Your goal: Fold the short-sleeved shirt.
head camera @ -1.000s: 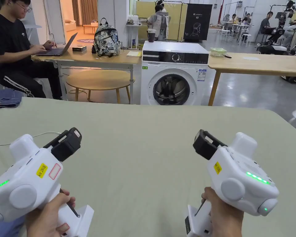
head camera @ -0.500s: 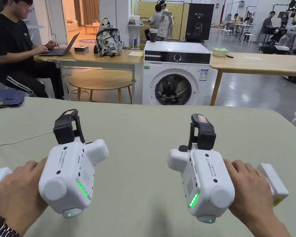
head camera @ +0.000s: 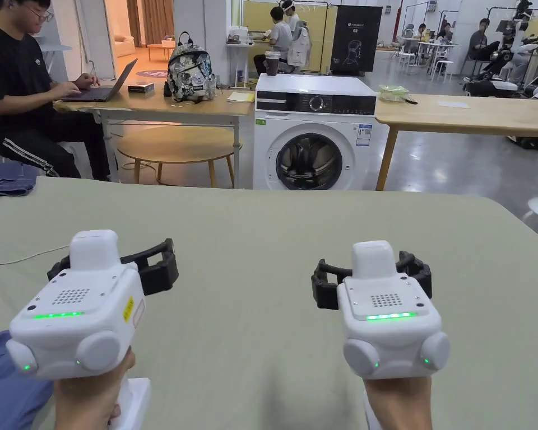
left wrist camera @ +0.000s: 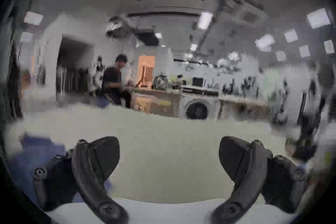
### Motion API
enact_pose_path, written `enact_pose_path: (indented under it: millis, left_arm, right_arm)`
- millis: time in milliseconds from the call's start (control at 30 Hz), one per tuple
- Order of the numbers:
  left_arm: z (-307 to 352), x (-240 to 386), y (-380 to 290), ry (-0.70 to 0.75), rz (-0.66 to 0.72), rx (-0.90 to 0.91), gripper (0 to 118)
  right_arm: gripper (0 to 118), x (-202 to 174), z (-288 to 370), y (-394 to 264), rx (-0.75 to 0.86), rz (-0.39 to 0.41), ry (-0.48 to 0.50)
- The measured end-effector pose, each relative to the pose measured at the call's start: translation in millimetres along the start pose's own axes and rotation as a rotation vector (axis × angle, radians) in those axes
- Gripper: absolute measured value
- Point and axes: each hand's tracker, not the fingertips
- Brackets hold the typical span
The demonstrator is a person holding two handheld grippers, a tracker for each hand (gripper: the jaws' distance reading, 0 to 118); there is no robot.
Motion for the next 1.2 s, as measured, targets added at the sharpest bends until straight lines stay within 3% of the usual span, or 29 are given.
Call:
enact_pose_path:
  millis: [100, 267, 500, 700, 733, 867, 1000, 1100, 1200]
  left_arm:
    - [2.0, -8.6, -8.6, 0.009, 0.169, 0.008, 107]
    - [5.8, 6.4, -7.5, 0.050, -0.066, 0.040, 107]
    - [10.5, 21.4, -3.5, 0.080, -0.331, 0.032, 107]
    - [13.4, 24.3, 1.0, 0.065, -0.379, 0.051, 105]
    - [13.7, 25.4, 1.5, 0.071, -0.380, 0.052, 101]
    - [17.2, 23.5, 3.0, 0.056, -0.328, 0.040, 42]
    - [17.0, 22.6, 0.7, 0.071, -0.315, 0.021, 38]
    - [17.1, 23.7, -1.6, 0.091, -0.332, 0.016, 17]
    - [18.3, 22.9, 0.2, 0.095, -0.331, 0.025, 12]
  right_arm:
    - [112, 1.4, 6.7, -6.6, 0.016, -0.093, 0.003]
    - [112, 4.0, 13.6, -4.1, 0.042, -0.138, 0.005]
    - [112, -4.5, 19.0, 5.1, 0.051, -0.049, -0.002]
    - [112, -8.1, 18.6, 5.7, 0.039, -0.023, 0.003]
    - [111, -9.0, 18.9, 5.9, 0.032, -0.030, -0.008]
    - [111, -6.0, 14.4, 5.6, 0.003, -0.084, -0.011]
    - [111, -2.5, 1.1, 1.7, 0.001, -0.066, 0.003]
    - [110, -6.7, 5.5, 2.7, 0.006, -0.069, 0.023]
    - [110, -8.9, 6.8, 4.2, 0.010, -0.075, 0.025]
